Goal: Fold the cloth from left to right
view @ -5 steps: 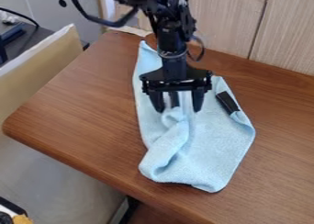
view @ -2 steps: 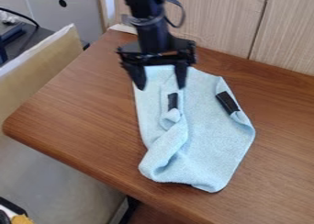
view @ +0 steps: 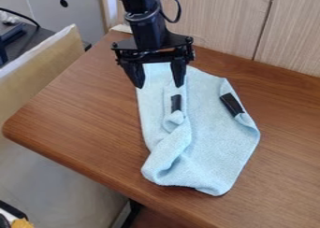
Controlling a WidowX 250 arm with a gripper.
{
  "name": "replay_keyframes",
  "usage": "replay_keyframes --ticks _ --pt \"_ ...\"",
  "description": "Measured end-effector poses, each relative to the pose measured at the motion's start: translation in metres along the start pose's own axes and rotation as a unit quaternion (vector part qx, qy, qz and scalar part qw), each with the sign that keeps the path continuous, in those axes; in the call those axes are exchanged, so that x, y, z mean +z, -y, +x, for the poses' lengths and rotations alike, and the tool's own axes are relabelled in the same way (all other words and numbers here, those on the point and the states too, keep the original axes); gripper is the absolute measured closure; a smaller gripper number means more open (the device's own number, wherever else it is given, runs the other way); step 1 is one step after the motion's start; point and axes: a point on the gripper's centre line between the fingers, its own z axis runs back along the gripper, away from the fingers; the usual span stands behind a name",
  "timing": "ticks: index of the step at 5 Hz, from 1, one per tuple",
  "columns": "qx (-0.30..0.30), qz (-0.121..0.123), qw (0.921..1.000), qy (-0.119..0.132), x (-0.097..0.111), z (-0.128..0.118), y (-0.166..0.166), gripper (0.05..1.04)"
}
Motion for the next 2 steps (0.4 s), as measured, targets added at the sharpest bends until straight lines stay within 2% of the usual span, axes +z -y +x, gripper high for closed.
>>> replay_keyframes --ticks 2 --pt "-0.002 0.0 1.0 0.0 0.0 0.0 0.0 0.083"
